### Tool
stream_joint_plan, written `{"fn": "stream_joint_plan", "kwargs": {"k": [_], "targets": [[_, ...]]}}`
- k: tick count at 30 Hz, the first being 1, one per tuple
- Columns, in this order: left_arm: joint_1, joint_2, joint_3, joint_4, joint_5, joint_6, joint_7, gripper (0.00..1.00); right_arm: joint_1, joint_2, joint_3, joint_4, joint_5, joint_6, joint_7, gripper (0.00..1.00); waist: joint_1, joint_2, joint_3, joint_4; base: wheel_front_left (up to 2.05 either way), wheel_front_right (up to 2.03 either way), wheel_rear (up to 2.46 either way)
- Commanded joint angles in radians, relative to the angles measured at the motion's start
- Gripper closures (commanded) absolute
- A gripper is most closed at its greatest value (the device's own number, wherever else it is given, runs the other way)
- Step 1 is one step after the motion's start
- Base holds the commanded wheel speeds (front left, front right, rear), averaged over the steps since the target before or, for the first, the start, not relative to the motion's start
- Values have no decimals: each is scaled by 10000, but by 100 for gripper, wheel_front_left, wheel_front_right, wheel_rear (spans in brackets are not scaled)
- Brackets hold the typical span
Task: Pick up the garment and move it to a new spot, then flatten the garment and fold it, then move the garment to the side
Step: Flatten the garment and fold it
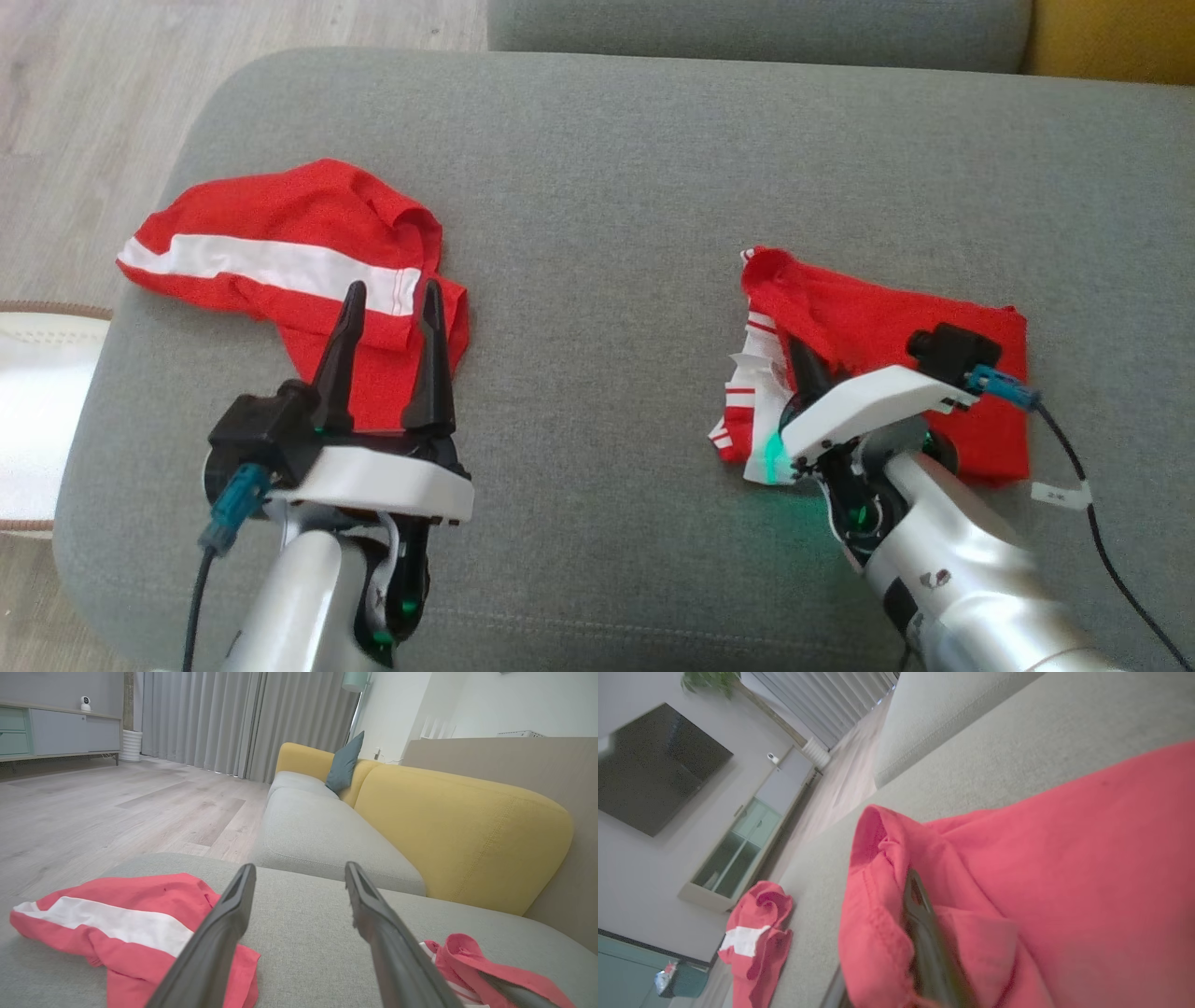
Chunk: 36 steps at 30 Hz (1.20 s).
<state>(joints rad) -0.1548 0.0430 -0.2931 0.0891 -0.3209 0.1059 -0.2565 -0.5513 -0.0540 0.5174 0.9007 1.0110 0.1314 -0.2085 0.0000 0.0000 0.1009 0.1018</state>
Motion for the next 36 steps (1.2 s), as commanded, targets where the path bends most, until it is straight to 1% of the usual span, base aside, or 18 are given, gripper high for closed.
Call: {"fn": "stream_joint_plan", "kwargs": {"k": [1,2,4,8,10,12,14,16,17,18,21,24,26,29,31,34,36], "targets": [[-263,72,266,-315,-47,33,-53,0,-406,37,570,62,229,-7,-215,53,0,0,17,42,0,0,0],[-262,72,270,-314,-51,34,-53,0,-460,37,866,122,407,-7,-246,0,0,0,28,55,0,0,0],[-260,72,284,-312,-56,39,-53,0,-456,37,1556,-77,963,-7,-222,0,0,0,38,59,0,0,0],[-233,72,320,-297,-60,80,-53,0,-392,37,3178,-1038,1810,-7,60,0,0,0,9,-39,0,0,0],[-228,72,330,-293,-69,90,-53,0,-453,37,3650,-1291,2077,-7,31,0,0,0,-20,-126,0,0,0],[-224,72,347,-300,-70,102,-53,0,-599,37,3908,-1413,2291,-7,-63,0,0,0,-67,-221,0,0,0],[-205,72,365,-309,-63,109,-53,0,-817,37,3959,-1379,2424,-7,-206,0,0,0,-118,-328,0,0,0],[-177,72,394,-338,-54,117,-53,0,-1100,37,3860,-1190,2392,-7,-350,0,0,0,-163,-455,0,0,0],[-148,72,409,-373,-39,115,-53,0,-1428,37,3629,-878,2129,-7,-457,0,0,0,-199,-590,0,0,0],[-148,72,409,-373,-39,115,-53,0,-1428,37,3629,-878,2129,-7,-457,0,0,0,-199,-590,0,0,0],[-117,72,442,-453,-17,129,-53,0,-1949,37,2908,-282,1310,-7,-520,0,0,0,-232,-812,0,0,0],[-107,72,492,-557,13,143,-53,0,-2293,-58,1578,83,-206,-7,-527,0,0,0,-232,-1036,0,0,0],[-114,72,516,-628,35,144,-53,0,-2236,-357,690,-5,-1367,-7,-529,0,0,0,-223,-1155,0,0,0],[-142,72,526,-709,58,128,-53,0,-1748,-848,-721,-663,-3181,-7,-530,0,0,0,-201,-1279,0,0,0],[-149,72,532,-751,71,117,-53,0,-1179,-1008,-1753,-1419,-4350,-7,-530,0,0,0,-181,-1357,0,0,0],[-151,72,523,-798,79,86,-53,0,-53,-882,-3103,-2792,-6014,-7,-531,0,0,0,-139,-1453,0,0,0],[-143,72,495,-821,72,52,-53,0,767,-604,-3820,-3661,-6825,-7,-531,0,0,0,-115,-1496,0,0,0]]}}
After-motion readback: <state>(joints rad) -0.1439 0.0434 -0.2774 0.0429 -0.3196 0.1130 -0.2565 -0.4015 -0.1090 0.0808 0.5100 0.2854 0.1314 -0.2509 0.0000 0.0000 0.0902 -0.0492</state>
